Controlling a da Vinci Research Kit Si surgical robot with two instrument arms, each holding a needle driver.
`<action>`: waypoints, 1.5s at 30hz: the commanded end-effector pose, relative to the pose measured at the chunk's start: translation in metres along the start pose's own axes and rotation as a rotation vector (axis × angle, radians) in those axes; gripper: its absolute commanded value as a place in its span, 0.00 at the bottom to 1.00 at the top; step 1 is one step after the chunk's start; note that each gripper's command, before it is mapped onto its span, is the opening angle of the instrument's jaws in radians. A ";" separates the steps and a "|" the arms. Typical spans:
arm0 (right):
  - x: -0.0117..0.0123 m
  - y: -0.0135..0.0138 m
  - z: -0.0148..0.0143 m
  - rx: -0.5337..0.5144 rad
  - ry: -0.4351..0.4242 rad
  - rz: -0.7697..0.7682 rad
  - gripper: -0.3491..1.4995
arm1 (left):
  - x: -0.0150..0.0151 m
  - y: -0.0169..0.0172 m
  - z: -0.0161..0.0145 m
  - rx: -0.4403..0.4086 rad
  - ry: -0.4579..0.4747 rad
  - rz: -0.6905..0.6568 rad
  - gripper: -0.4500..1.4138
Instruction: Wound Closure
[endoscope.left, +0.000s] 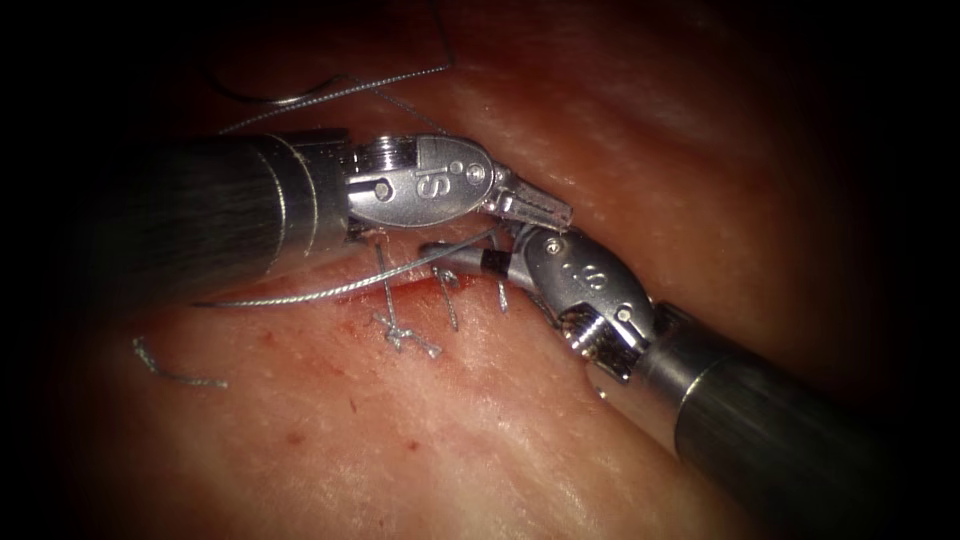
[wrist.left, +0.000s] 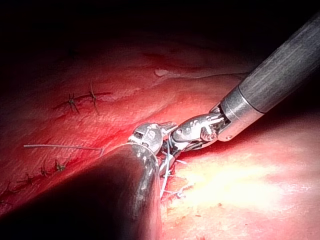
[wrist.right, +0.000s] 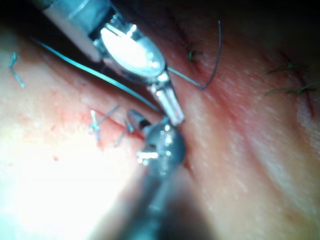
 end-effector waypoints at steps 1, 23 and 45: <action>0.0002 0.0001 0.0009 0.003 0.007 -0.002 0.59 | -0.0001 -0.0006 0.0006 0.001 0.001 0.004 0.00; 0.0003 0.0001 0.0006 0.017 0.039 -0.044 0.23 | -0.0001 -0.0009 -0.0003 -0.005 0.020 0.009 0.00; -0.0007 -0.0011 -0.0089 0.161 0.026 -0.102 0.85 | 0.0006 -0.0019 -0.0132 0.140 0.073 0.004 0.00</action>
